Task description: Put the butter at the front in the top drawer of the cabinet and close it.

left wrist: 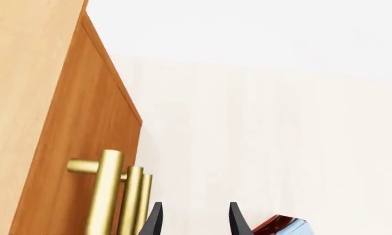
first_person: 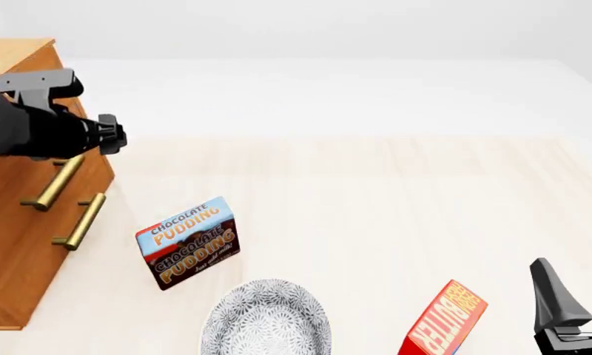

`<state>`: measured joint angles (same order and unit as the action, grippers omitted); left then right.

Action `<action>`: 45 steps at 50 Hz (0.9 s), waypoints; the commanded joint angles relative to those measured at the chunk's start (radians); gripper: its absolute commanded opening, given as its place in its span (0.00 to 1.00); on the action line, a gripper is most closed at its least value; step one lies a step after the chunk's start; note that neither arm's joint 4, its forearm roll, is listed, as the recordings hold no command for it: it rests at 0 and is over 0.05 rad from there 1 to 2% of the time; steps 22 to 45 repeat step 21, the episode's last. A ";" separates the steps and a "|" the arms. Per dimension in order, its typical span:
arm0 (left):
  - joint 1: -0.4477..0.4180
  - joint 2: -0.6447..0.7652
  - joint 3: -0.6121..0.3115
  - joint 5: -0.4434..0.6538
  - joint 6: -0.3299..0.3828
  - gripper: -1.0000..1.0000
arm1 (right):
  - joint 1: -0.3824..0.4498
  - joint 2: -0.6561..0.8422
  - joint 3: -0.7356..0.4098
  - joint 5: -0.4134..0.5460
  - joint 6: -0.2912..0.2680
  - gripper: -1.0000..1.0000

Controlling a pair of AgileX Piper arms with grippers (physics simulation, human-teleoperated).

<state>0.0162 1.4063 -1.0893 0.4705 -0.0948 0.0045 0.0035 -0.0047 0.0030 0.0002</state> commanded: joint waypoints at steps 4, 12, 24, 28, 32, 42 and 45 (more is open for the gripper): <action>0.067 -0.043 0.032 0.010 0.007 1.00 | 0.000 -0.001 0.001 -0.001 0.000 1.00; 0.051 -0.054 0.045 0.005 0.009 1.00 | 0.000 -0.001 0.001 -0.001 -0.001 1.00; -0.050 -0.067 0.024 0.017 -0.006 1.00 | 0.000 -0.001 0.001 -0.001 0.000 1.00; -0.050 -0.067 0.024 0.017 -0.006 1.00 | 0.000 -0.001 0.001 -0.001 0.000 1.00; -0.050 -0.067 0.024 0.017 -0.006 1.00 | 0.000 -0.001 0.001 -0.001 0.000 1.00; -0.050 -0.067 0.024 0.017 -0.006 1.00 | 0.000 -0.001 0.001 -0.001 0.000 1.00; -0.050 -0.067 0.024 0.017 -0.006 1.00 | 0.000 -0.001 0.001 -0.001 0.000 1.00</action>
